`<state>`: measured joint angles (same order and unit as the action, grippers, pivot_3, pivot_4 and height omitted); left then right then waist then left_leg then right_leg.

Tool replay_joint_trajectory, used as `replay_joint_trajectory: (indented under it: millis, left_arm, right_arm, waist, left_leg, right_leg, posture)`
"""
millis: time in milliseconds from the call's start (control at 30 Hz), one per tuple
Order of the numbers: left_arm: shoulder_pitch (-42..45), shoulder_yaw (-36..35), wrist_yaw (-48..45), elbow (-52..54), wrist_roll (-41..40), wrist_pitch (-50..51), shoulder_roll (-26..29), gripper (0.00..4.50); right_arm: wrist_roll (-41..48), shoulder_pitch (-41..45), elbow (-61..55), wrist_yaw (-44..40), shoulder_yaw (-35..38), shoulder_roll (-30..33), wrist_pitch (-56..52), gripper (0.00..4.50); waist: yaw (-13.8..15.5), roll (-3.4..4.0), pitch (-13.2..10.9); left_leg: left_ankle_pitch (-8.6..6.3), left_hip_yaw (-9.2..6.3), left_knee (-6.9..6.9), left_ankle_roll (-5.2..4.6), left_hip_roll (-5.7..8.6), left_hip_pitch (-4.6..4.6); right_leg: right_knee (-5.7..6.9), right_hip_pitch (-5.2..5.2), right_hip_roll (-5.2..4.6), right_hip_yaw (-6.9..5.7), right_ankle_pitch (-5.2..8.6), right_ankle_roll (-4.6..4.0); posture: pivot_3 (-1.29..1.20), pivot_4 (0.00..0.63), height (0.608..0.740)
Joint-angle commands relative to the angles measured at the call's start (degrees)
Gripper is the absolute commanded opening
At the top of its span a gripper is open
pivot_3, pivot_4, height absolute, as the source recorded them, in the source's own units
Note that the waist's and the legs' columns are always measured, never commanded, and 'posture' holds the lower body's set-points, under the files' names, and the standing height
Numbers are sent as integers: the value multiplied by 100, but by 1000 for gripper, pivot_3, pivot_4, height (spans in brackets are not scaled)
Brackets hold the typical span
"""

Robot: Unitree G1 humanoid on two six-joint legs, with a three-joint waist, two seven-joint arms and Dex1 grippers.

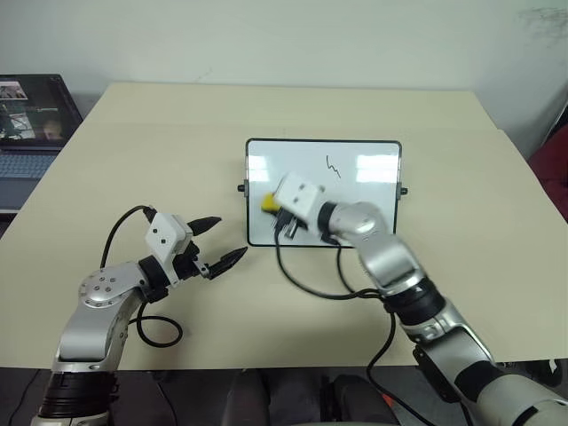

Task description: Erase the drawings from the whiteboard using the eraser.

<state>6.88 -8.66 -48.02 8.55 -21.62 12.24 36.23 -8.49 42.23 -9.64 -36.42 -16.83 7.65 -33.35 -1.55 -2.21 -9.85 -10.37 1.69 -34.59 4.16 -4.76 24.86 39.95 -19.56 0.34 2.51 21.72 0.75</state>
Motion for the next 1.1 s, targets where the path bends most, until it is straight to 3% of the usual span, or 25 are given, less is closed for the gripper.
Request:
replay_joint_trajectory:
  millis: [33, 200, 367, 600, 900, 1100]
  left_arm:
    - [160, -40, 135, 240, -113, 56, -93, 4500]
    - [401, -16, 302, 449, -189, 193, -200, 4500]
    - [534, 78, 380, 706, -233, 339, -274, 4500]
    - [843, 189, 389, 637, -149, 332, -275, 4500]
    - [985, 297, 322, 404, -70, 238, -326, 4500]
    - [1057, 415, 249, 315, -62, 216, -323, 4500]
  right_arm:
    - [172, -405, -796, 235, 577, 269, -229, 986]
    - [532, -1614, -2079, 474, 1213, 500, -434, 986]
    - [664, -3433, -2976, 682, 1418, 692, -131, 986]
    - [578, -4615, -3072, 1105, 1426, 751, 526, 986]
    - [764, -3943, -3148, 1348, 1571, 781, 529, 986]
    - [505, -2248, -2386, 1351, 1112, 974, -13, 986]
  waist:
    - [1, -2, 1]
    - [-6, 0, -1]
    - [-14, 0, -1]
    - [-44, 2, -2]
    - [-35, 2, -2]
    - [-34, 3, -2]
  left_leg:
    - [0, 0, 1, 0, 0, -1]
    - [0, 11, 1, -1, 8, 0]
    - [0, 14, 3, 0, 7, -2]
    - [0, 11, -3, 0, 9, -12]
    - [0, 13, -10, 0, 11, -12]
    - [0, 13, -16, 0, 10, -12]
  right_leg:
    - [0, 0, 1, -1, 0, 0]
    - [-4, 2, 1, 6, 1, 1]
    - [-9, 9, 6, 5, 2, 3]
    - [1, 17, 22, 3, 3, 6]
    - [0, 23, 30, 5, 2, 5]
    - [2, 23, 32, 5, 1, 4]
  posture:
    - [0, 150, 740]
    - [0, 150, 740]
    - [0, 150, 740]
    - [0, 150, 740]
    - [0, 150, 740]
    - [0, 150, 740]
